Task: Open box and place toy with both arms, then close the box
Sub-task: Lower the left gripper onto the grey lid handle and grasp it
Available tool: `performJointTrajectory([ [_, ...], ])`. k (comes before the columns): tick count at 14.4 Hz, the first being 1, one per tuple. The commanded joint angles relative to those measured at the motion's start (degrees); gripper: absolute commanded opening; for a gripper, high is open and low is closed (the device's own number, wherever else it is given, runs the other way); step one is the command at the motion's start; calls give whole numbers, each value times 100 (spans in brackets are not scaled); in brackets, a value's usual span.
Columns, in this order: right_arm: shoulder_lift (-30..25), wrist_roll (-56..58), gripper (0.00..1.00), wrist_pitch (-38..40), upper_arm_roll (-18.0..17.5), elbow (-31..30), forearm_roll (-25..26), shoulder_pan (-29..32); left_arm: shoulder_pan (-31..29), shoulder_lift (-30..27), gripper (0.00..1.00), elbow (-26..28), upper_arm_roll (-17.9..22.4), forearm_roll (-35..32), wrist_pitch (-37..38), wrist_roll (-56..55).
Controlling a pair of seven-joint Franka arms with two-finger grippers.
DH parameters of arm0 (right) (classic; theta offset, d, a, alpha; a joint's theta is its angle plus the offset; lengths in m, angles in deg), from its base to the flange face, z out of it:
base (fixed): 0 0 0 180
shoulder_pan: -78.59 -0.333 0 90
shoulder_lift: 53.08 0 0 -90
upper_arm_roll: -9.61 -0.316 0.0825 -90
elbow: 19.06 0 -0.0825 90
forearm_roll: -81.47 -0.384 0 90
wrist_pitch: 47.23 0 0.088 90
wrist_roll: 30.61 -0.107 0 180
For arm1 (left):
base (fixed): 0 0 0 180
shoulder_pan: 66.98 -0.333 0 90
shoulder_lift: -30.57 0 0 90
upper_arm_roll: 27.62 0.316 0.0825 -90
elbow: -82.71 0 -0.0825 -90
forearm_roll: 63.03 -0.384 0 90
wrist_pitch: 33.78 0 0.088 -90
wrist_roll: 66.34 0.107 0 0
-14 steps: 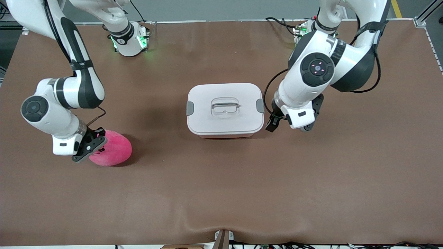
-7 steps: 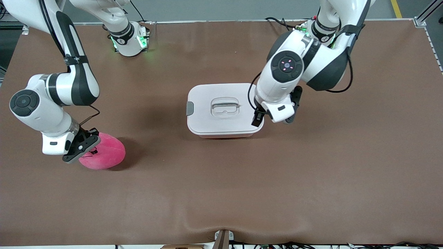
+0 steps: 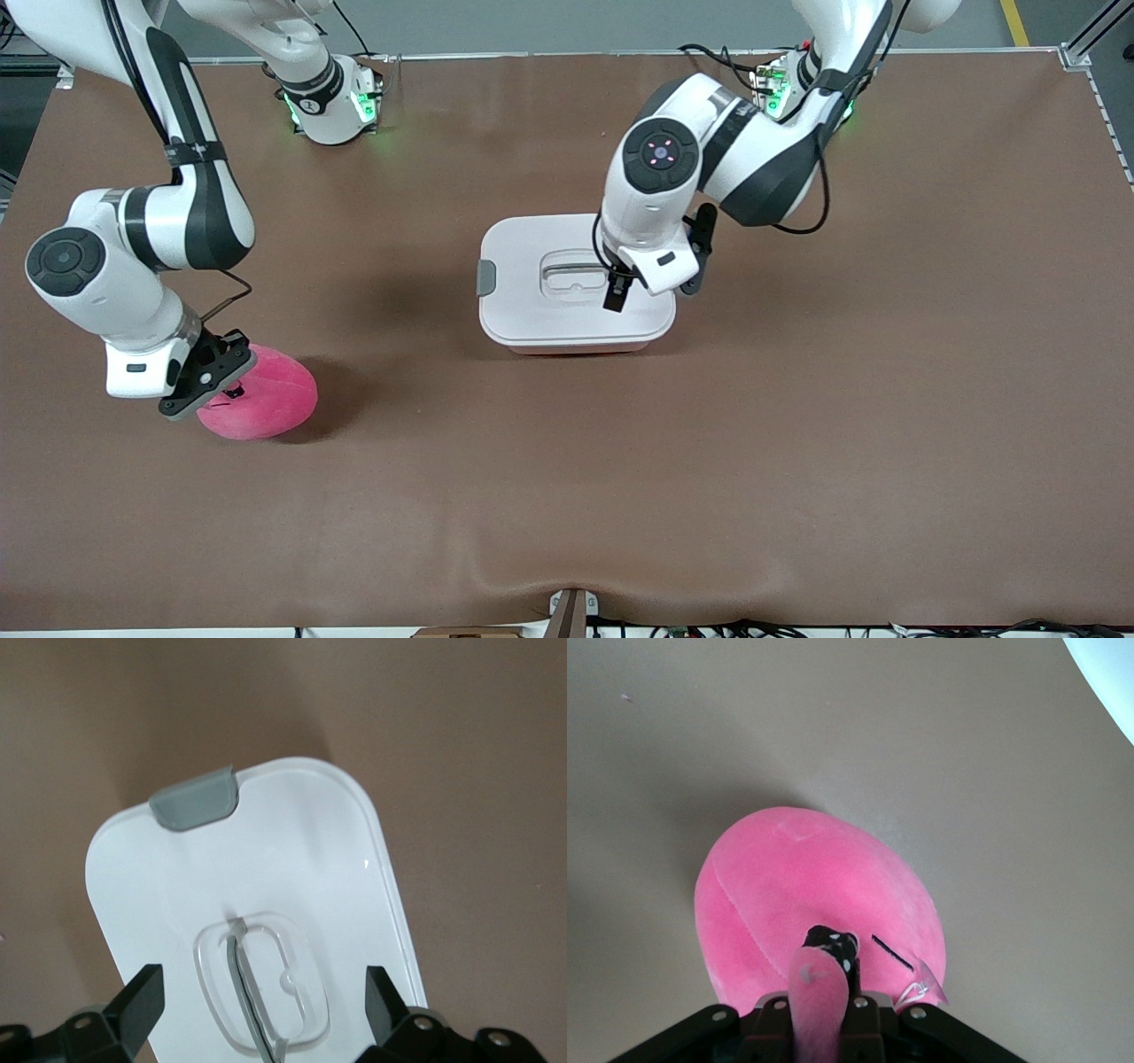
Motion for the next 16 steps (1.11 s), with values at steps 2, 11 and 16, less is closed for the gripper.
performJointTrajectory([
  [2, -53, 217, 0, 8, -58, 98, 533, -3, 197, 236, 100, -114, 44, 93, -61, -574],
  [11, -62, 987, 0, -18, -67, 248, 1422, -153, 575, 483, 100, -35, 52, 14, -421, -1401],
  [16, -1, 1526, 0, -62, -67, 371, 1370, -82, 664, 544, 93, 184, 52, -222, -509, -1419],
])
